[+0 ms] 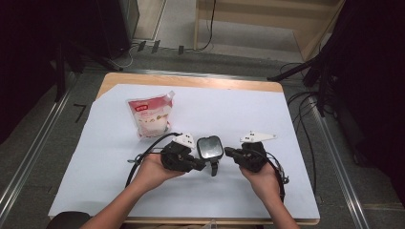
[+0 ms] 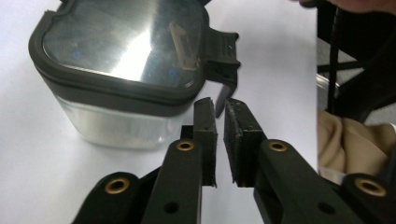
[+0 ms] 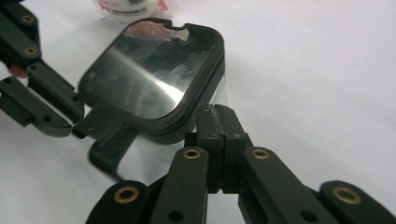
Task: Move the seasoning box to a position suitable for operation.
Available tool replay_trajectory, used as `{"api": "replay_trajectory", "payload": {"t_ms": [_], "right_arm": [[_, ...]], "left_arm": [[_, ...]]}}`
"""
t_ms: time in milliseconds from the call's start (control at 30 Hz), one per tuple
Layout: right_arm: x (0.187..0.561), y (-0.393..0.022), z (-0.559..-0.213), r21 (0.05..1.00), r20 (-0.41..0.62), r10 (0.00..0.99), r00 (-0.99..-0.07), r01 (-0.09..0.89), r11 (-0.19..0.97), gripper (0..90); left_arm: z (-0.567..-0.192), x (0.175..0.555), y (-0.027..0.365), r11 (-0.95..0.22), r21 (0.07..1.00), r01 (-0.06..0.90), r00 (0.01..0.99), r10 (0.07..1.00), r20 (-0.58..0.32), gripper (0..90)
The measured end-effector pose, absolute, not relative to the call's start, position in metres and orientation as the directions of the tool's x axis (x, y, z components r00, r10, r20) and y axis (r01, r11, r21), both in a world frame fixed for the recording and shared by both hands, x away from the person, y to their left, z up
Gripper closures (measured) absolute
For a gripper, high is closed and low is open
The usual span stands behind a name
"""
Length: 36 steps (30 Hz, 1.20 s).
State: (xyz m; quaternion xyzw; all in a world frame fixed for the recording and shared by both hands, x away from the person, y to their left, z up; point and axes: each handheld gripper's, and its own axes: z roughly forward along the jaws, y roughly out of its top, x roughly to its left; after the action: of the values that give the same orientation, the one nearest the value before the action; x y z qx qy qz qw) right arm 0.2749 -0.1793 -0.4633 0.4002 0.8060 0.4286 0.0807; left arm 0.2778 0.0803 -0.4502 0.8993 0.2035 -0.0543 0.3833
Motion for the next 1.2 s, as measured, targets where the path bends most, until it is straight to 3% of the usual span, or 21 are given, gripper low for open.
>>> {"api": "replay_trajectory", "payload": {"t_ms": [333, 500, 633, 1200], "right_arm": [[0.250, -0.181, -0.456, 0.748, 0.242, 0.685, -0.687, 0.581, 0.319, 90.0], [0.236, -0.181, -0.454, 0.749, 0.258, 0.670, -0.696, 0.583, 0.316, 90.0], [0.222, -0.174, -0.455, 0.746, 0.254, 0.653, -0.713, 0.574, 0.338, 90.0], [0.219, -0.141, -0.469, 0.725, 0.256, 0.582, -0.772, 0.551, 0.413, 90.0]], "left_arm": [[-0.439, 0.281, 0.100, -0.638, 0.662, 0.393, 0.918, 0.310, -0.246, 71.3], [-0.436, 0.287, 0.112, -0.625, 0.666, 0.408, 0.912, 0.320, -0.258, 61.3], [-0.436, 0.293, 0.121, -0.598, 0.681, 0.422, 0.903, 0.347, -0.255, 47.9], [-0.436, 0.296, 0.129, -0.581, 0.689, 0.433, 0.894, 0.375, -0.246, 42.4]]}}
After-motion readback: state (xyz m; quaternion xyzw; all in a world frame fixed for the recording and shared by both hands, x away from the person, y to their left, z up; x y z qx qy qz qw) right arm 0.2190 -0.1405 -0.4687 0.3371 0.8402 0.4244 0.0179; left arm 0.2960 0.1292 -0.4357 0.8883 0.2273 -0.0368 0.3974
